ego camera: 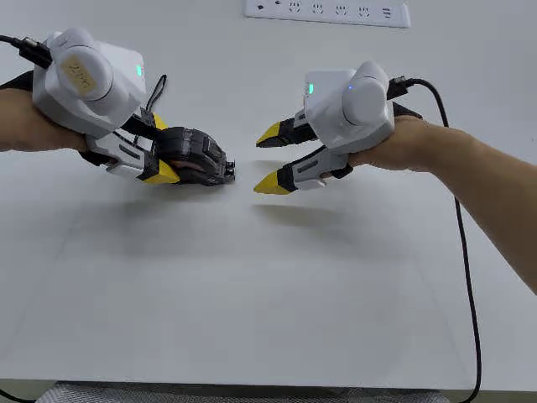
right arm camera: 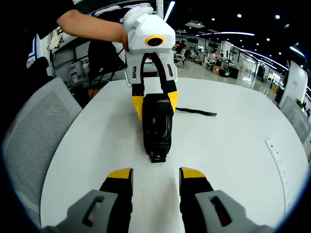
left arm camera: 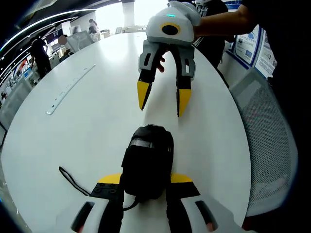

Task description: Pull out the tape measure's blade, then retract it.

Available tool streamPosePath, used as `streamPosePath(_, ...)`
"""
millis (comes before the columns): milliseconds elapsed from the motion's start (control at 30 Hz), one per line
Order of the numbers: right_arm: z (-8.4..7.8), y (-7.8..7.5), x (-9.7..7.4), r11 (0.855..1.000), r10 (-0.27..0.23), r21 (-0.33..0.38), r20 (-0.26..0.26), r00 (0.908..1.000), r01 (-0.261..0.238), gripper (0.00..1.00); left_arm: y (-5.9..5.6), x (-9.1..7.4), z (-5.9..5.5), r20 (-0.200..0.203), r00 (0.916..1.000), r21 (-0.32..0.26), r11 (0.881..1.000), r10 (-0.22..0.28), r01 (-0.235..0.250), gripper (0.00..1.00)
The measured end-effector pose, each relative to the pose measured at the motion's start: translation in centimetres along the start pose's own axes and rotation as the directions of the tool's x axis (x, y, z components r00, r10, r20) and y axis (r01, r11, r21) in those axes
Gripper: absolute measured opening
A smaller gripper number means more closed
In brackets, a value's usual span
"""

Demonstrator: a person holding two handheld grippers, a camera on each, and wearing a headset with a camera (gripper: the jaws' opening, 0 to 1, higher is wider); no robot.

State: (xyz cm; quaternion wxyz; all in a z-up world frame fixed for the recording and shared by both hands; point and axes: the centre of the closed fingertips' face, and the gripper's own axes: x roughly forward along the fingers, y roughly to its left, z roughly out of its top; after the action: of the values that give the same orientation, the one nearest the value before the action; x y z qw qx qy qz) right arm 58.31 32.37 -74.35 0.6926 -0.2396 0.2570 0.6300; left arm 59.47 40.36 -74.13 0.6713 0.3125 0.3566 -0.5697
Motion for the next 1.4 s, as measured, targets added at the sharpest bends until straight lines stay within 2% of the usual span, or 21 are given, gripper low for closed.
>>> streamPosePath(400, 0.4, -0.1, 1.9, 0.999, 0.039, -0.024, -0.02, 0.999, -0.04, 0.3, 0.0, 0.0, -0.1, -0.029, 0.9996, 0.011, 1.0, -0.006, 0.006, 0.3)
streamPosePath(567, 0.5, -0.1, 2.6, 0.998, 0.056, -0.036, -0.027, 0.9981, -0.057, 0.23, 0.0, 0.0, -0.1, -0.025, 0.9996, 0.005, 1.0, -0.009, 0.009, 0.3)
streamPosePath(833, 0.5, 0.0, 4.0, 0.996, 0.064, -0.058, -0.047, 0.9969, -0.066, 0.17, 0.0, -0.1, -0.2, -0.018, 0.9998, -0.004, 1.0, -0.007, 0.007, 0.29)
streamPosePath(1067, 0.4, -0.1, 4.0, 0.996, 0.052, -0.063, -0.037, 0.998, -0.055, 0.14, 0.0, -0.1, -0.2, -0.003, 1.0, -0.012, 1.0, -0.005, 0.005, 0.29)
streamPosePath(1167, 0.4, -0.1, 3.9, 0.998, 0.048, -0.039, -0.023, 0.9986, -0.049, 0.13, 0.0, -0.1, -0.1, -0.001, 1.0, -0.013, 1.0, -0.004, 0.004, 0.29)
streamPosePath(1400, 0.4, -0.2, 3.9, 0.997, 0.048, -0.055, -0.037, 0.9982, -0.05, 0.11, 0.0, -0.1, -0.2, 0.003, 1.0, -0.021, 1.0, -0.004, 0.004, 0.29)
